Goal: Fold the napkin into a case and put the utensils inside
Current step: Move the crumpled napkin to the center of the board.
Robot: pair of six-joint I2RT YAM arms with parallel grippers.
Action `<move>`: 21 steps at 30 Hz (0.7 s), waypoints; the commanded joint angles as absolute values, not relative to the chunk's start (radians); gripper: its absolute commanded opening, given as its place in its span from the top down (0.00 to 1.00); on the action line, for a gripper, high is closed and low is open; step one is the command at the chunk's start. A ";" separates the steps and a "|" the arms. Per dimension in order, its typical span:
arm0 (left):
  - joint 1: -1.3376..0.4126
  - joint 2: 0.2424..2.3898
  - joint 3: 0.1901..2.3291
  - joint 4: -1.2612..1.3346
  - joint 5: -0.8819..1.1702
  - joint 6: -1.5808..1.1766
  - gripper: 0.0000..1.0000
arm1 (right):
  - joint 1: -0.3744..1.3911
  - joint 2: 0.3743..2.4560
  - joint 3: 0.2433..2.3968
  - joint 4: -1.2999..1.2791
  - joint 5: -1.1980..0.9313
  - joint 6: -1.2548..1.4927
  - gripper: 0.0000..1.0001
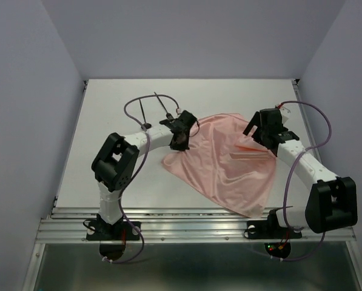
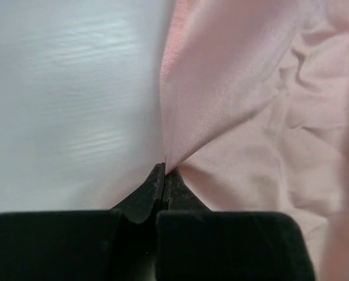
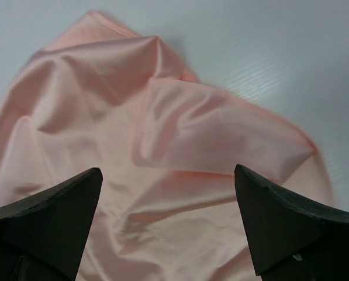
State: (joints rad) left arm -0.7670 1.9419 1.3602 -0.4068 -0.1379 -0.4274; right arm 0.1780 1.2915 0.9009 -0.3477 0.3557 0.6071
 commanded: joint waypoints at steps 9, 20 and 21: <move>-0.549 1.715 1.201 -0.325 -0.035 -0.440 1.00 | 0.179 1.463 0.904 -0.462 0.137 0.637 0.00; -0.549 1.713 1.198 -0.322 -0.009 -0.448 1.00 | 0.189 1.641 1.015 -0.411 0.155 0.629 0.89; -0.549 1.713 1.206 -0.327 -0.009 -0.448 1.00 | 0.189 1.644 1.075 -0.410 0.205 0.621 0.97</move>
